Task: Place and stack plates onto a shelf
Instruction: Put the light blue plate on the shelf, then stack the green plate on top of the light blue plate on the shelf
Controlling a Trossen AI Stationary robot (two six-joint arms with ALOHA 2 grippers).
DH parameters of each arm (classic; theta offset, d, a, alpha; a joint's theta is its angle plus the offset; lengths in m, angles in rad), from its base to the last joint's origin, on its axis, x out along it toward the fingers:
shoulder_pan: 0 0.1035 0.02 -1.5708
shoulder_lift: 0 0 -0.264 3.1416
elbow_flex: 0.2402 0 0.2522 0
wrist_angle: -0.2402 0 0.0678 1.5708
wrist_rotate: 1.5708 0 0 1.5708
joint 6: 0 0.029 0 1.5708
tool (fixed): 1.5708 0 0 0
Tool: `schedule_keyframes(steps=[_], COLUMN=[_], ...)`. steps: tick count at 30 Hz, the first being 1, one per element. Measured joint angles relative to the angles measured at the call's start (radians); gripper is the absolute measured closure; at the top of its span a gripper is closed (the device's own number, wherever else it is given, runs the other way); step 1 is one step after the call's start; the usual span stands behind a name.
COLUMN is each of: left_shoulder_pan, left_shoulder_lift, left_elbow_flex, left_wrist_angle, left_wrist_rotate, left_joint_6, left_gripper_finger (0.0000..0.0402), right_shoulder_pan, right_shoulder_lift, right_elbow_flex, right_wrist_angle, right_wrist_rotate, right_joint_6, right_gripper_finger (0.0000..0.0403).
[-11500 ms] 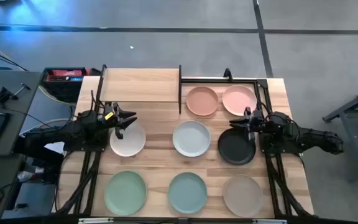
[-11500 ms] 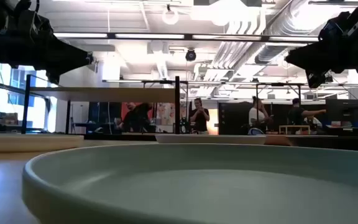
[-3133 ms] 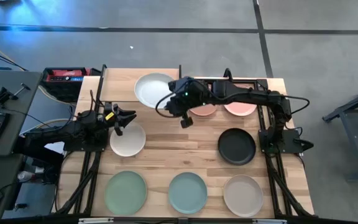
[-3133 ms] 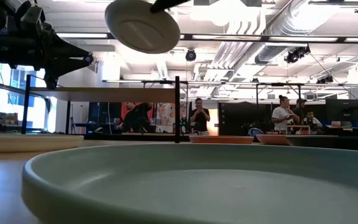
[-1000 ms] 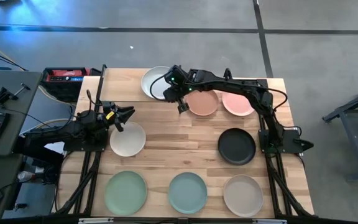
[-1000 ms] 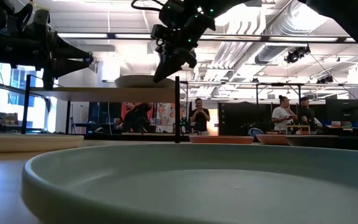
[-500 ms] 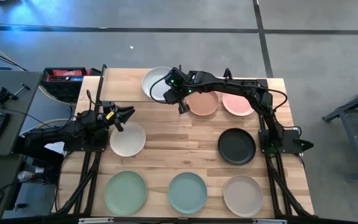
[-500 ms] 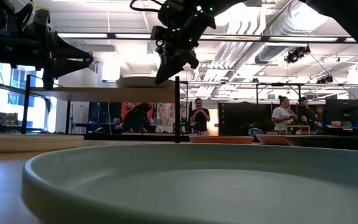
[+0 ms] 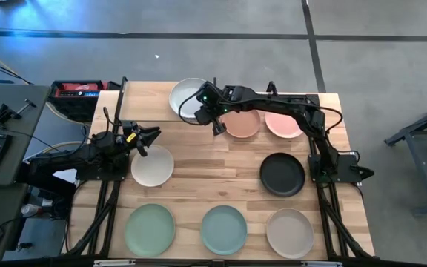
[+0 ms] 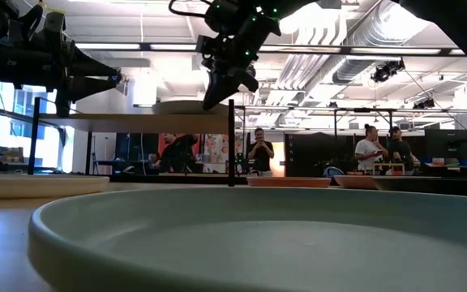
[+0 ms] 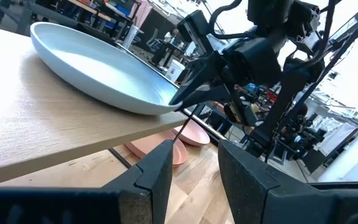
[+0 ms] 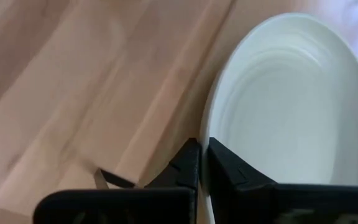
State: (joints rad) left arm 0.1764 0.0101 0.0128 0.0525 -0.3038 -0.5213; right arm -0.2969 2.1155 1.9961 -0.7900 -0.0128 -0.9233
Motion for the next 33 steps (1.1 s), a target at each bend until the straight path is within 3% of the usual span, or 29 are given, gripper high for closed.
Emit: schedule_keyframes(steps=[7,11,24,33], left_shoulder_pan=[0.000,0.000,0.000,0.000], left_shoulder_lift=[0.000,0.000,0.000,0.000], left_elbow_flex=[0.000,0.000,0.000,0.000], left_wrist_angle=[0.000,0.000,0.002,0.001], left_wrist_rotate=[0.000,0.000,0.000,0.000], left_joint_6=[0.000,-0.002,0.001,0.001], left_gripper_finger=[0.0282,0.0282,0.0282,0.0282], right_shoulder_pan=[0.011,0.009,0.003,0.005], right_shoulder_lift=[0.000,-0.001,-0.001,-0.001], right_elbow_flex=[0.000,0.000,0.000,0.000], right_wrist_angle=[-0.014,-0.036,-0.002,-0.011], right_wrist_rotate=[-0.017,0.033,0.023,0.020], right_joint_6=[-0.002,-0.003,-0.028,-0.022], right_gripper_finger=[0.0402,0.0400,0.0299,0.0289])
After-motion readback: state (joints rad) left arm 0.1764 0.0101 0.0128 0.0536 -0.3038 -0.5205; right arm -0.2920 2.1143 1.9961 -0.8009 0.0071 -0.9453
